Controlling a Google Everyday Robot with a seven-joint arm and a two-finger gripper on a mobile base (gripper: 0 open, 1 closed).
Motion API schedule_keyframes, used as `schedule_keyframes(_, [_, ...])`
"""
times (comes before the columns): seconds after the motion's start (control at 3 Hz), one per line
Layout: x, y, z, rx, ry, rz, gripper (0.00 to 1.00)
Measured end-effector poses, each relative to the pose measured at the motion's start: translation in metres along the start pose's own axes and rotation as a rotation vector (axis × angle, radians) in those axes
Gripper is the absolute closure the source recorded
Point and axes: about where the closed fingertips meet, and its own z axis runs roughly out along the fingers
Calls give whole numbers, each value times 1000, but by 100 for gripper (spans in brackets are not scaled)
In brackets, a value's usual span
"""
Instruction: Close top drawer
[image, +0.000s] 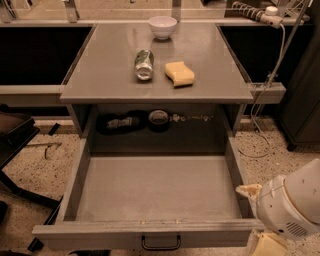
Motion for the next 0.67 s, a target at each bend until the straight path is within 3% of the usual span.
schedule_keyframes(0.67, [8, 4, 8, -27, 3, 14, 0])
